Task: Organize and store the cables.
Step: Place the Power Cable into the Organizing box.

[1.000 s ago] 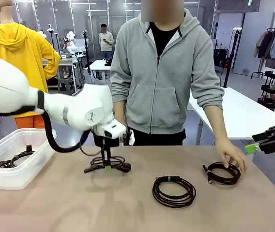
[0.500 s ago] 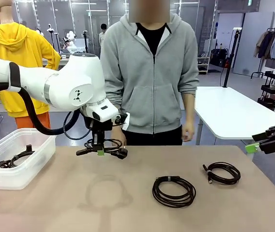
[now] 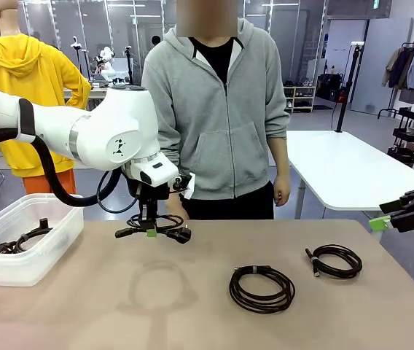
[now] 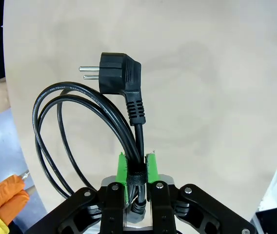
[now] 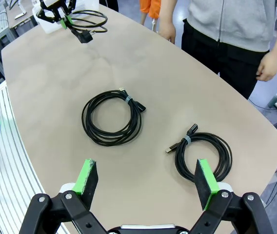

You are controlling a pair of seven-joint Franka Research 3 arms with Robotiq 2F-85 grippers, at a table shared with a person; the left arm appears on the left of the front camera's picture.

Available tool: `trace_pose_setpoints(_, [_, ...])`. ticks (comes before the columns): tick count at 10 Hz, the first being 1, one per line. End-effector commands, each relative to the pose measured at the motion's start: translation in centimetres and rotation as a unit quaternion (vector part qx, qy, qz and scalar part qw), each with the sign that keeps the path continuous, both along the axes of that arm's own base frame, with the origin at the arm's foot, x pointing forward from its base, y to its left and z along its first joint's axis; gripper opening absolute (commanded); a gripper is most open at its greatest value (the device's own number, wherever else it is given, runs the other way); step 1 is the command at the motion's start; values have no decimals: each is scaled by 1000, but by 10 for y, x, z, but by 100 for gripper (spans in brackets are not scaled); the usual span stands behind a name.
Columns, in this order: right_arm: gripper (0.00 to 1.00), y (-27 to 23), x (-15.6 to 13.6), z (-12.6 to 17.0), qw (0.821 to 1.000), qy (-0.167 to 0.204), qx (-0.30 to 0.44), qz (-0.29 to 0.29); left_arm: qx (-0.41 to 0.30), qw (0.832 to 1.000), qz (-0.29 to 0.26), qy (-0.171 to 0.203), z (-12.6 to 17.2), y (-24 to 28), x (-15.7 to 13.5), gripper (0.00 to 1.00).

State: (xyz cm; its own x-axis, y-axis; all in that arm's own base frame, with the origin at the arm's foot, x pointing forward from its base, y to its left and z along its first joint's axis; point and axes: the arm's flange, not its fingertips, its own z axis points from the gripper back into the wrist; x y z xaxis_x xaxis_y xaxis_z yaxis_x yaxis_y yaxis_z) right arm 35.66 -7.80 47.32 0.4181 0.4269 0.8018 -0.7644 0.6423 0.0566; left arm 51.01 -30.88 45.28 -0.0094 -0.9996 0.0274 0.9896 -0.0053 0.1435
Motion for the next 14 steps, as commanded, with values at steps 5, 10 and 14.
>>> trace_pose_setpoints(5, [100,-1,-3,-1,1000,-5,-2,10,-35,989,-110,-90,38,154,-9,18])
trace_pose_setpoints(10, [100,-1,-3,-1,1000,-5,-2,10,-31,979,-106,-171,58,317,-29,18])
trace_pose_setpoints(14, [100,-1,-3,-1,1000,-5,-2,10,-16,988,-44,-150,56,404,-31,18])
